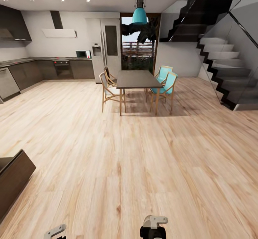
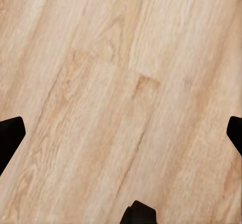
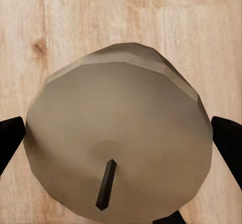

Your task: Place each of the two pumpkins and all three candles from the living room inside a cabinet in the living room (use any cabinet), then make sure every cabinet is closed, and position the cauldron so it is next to a table in the living room.

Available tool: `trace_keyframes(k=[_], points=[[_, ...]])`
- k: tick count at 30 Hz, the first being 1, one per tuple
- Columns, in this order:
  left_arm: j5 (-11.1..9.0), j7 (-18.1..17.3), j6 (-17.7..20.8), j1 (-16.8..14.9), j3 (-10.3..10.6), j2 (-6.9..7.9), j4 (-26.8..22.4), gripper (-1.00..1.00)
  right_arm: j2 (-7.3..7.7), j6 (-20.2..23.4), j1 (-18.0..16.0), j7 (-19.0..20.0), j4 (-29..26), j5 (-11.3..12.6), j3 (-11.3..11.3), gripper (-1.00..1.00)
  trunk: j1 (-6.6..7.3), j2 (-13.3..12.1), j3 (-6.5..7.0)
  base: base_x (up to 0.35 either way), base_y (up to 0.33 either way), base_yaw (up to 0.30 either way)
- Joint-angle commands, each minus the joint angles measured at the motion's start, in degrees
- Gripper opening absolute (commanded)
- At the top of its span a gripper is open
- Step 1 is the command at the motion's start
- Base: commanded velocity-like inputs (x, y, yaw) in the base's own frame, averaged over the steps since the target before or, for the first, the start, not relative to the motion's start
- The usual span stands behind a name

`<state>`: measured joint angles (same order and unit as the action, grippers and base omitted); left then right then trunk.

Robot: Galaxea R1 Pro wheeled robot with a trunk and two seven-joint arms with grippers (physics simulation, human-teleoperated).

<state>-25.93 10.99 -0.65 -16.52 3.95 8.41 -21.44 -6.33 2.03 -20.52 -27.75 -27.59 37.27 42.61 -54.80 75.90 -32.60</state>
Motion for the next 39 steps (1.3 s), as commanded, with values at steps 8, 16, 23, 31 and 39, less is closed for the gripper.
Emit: trace_keyframes(k=[8,16,23,31,39], points=[[0.01,0.00,-2.47,0.00,0.00,-0.36,1.18,1.00,-0.01,-0.98,0.04,-0.02,-0.01,-0.10,0.01,-1.00,0.00,0.00,0.00,0.331,0.000,0.000],[0.00,0.00,-2.77,0.00,0.02,-0.50,1.23,1.00,-0.01,-1.23,0.04,0.01,-0.01,-0.18,0.01,-1.00,0.00,0.00,0.00,0.331,0.000,0.000],[0.24,0.00,-2.78,0.00,0.01,-0.50,1.23,1.00,0.00,-1.49,0.04,0.06,-0.01,-0.18,0.01,-1.00,0.00,0.00,0.00,0.331,0.000,0.000],[0.95,0.00,-2.78,0.00,0.00,-0.53,1.23,1.00,-0.07,-1.58,0.04,0.07,-0.01,-0.20,0.09,-1.00,0.00,0.00,0.00,0.331,0.000,0.000],[0.97,0.00,-2.78,0.00,0.00,-0.57,1.23,1.00,-0.08,-1.59,0.04,0.07,-0.01,-0.19,0.10,-1.00,0.00,0.00,0.00,0.331,-0.016,0.123]])
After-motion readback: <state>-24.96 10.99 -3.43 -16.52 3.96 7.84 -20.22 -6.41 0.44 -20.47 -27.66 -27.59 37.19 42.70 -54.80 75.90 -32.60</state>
